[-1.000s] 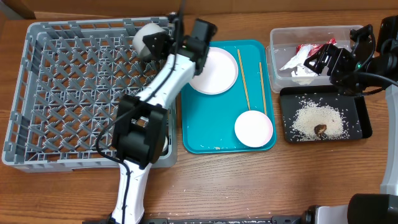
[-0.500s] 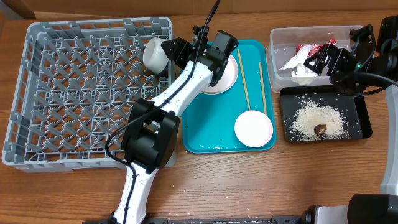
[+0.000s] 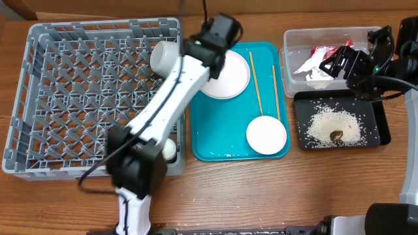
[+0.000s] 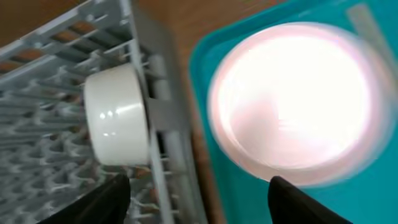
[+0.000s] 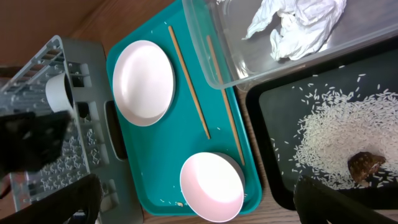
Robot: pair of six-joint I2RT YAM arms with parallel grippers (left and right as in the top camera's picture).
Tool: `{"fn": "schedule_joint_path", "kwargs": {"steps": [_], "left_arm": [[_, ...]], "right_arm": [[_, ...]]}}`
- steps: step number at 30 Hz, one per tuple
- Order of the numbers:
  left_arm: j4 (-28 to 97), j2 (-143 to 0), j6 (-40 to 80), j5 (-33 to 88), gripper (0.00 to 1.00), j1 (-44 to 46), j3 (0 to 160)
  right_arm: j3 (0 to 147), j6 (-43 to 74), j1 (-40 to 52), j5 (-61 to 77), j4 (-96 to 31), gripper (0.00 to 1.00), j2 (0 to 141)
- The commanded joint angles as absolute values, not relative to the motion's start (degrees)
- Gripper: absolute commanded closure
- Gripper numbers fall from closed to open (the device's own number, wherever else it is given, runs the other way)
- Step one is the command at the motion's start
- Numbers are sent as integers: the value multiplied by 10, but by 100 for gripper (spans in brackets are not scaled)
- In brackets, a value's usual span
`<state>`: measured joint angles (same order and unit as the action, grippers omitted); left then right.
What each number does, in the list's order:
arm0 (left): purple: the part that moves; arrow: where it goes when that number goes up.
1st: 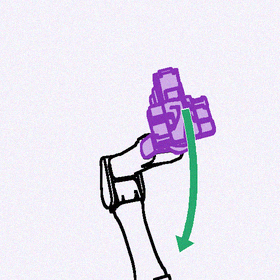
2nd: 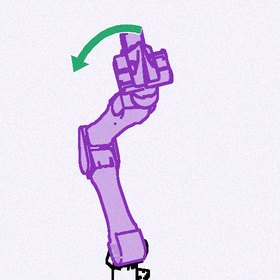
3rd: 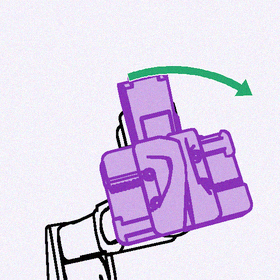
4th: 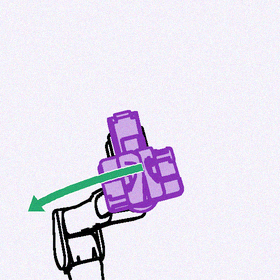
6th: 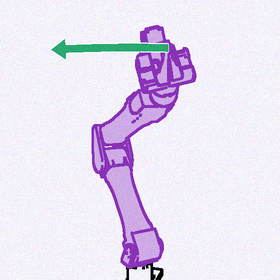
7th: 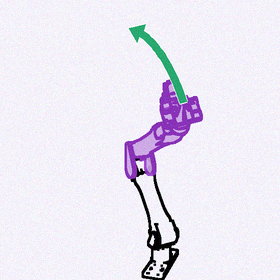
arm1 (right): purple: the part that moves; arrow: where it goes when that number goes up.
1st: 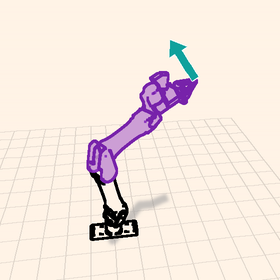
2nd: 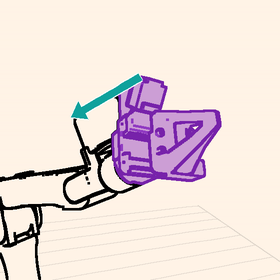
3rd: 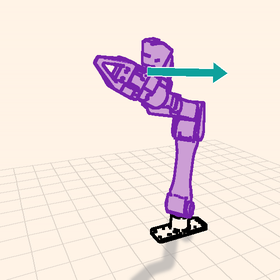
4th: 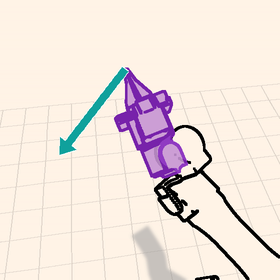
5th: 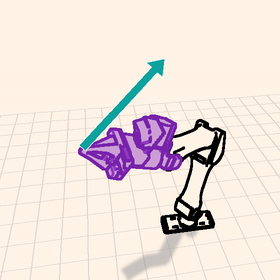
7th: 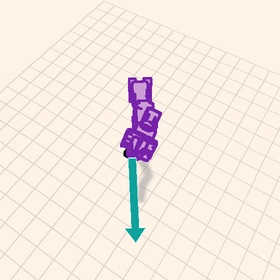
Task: Sort waste into correct bins and load items into the dishwasher
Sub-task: 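Move the left gripper to the pink-white bowl and grasp its rim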
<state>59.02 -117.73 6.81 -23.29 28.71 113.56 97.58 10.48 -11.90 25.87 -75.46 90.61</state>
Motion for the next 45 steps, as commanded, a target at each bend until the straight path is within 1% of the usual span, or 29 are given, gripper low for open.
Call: {"fn": "schedule_joint_path", "kwargs": {"steps": [1, 4, 8, 15, 21, 24, 29, 34, 39, 42, 45], "left_arm": [[635, -1134, 95, 3, 29, 290, 1149], [679, -1132, 110, 43, 30, 296, 1149], [725, -1133, 152, 46, 31, 304, 1143], [726, -1134, 168, 45, 32, 335, 1121], [705, -1136, 195, 48, 30, 347, 1106], [688, -1137, 204, 70, 29, 347, 1084], [652, -1137, 220, 110, 32, 354, 1041], [616, -1137, 228, 105, 33, 373, 1007], [562, -1137, 254, 106, 32, 384, 952], [531, -1139, 260, 106, 33, 387, 926], [505, -1140, 263, 101, 37, 389, 905]], "right_arm": [[974, 100, -116, 255, -751, 0, 905], [974, 100, -116, 255, -751, 0, 905], [974, 100, -116, 255, -751, 0, 905], [974, 100, -116, 255, -751, 0, 905], [974, 100, -116, 255, -751, 0, 905], [974, 100, -116, 255, -751, 0, 905], [974, 100, -116, 255, -751, 0, 905], [974, 100, -116, 255, -751, 0, 905], [974, 100, -116, 255, -751, 0, 905], [974, 100, -116, 255, -751, 0, 905], [974, 100, -116, 255, -751, 0, 905]]}}
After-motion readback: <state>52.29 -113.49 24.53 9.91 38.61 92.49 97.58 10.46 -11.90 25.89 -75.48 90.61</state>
